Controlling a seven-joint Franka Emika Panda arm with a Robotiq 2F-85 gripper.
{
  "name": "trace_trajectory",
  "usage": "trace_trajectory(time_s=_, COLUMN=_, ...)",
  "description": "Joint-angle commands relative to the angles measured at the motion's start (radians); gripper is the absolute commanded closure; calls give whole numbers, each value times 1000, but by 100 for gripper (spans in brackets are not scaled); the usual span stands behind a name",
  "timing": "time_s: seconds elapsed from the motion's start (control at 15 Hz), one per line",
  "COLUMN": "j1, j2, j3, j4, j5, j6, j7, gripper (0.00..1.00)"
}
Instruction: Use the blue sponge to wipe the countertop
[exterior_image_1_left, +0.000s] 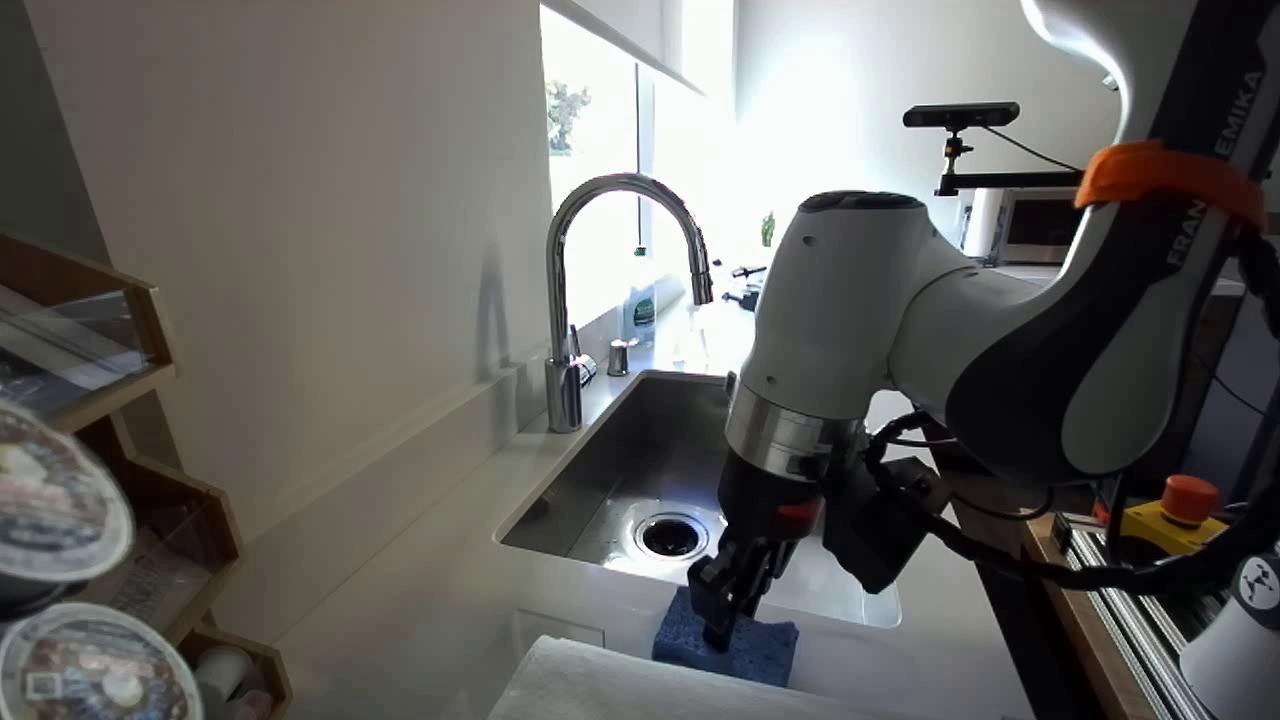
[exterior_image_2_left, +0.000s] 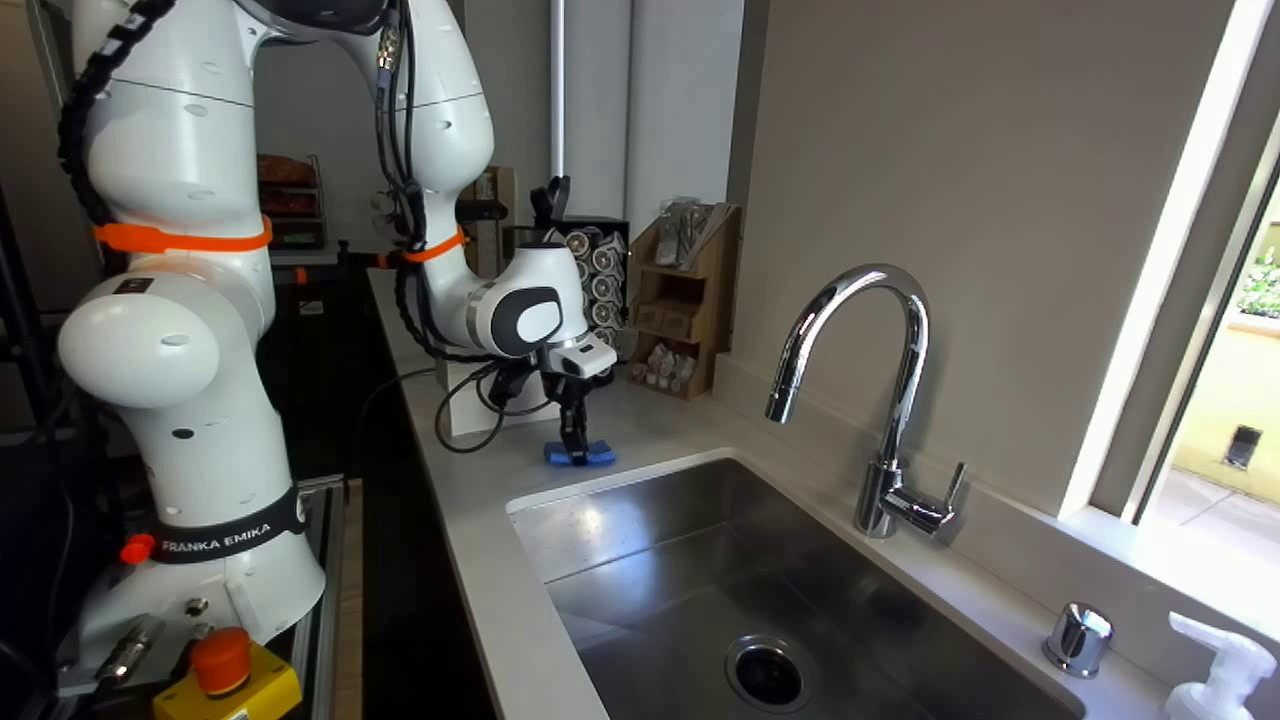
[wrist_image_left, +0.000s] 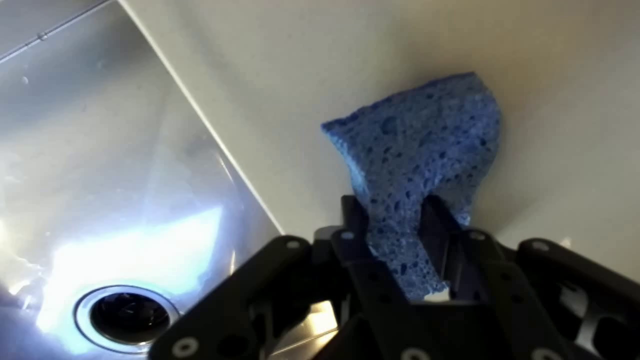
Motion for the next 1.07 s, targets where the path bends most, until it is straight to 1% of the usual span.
trace_trajectory(time_s=0.0, j1=-33, j2=63, j3=-77, j4=16, j5=-49, j6=-22, j7=-3, gripper=91)
trace_trajectory(time_s=0.2, j1=-30, j2=101, j3=-111, j4=65, j5=-69, j6=-12, j7=-13, gripper=91)
trace_trajectory(time_s=0.33, j1=-14, j2=126, j3=-130, j4=105, j5=-97, j6=-18, j7=-3, gripper=91)
trace_trajectory(time_s=0.67, j1=7, j2=185, j3=-165, j4=203, j5=-149, j6=-20, j7=6, gripper=91)
trace_trajectory(time_s=0.87, j1=11, j2=229, j3=-173, j4=269, j5=-154, j6=-16, j7=1, gripper=91)
trace_trajectory(time_s=1.0, j1=15, j2=256, j3=-167, j4=312, j5=-147, j6=-15, j7=-5, gripper=91)
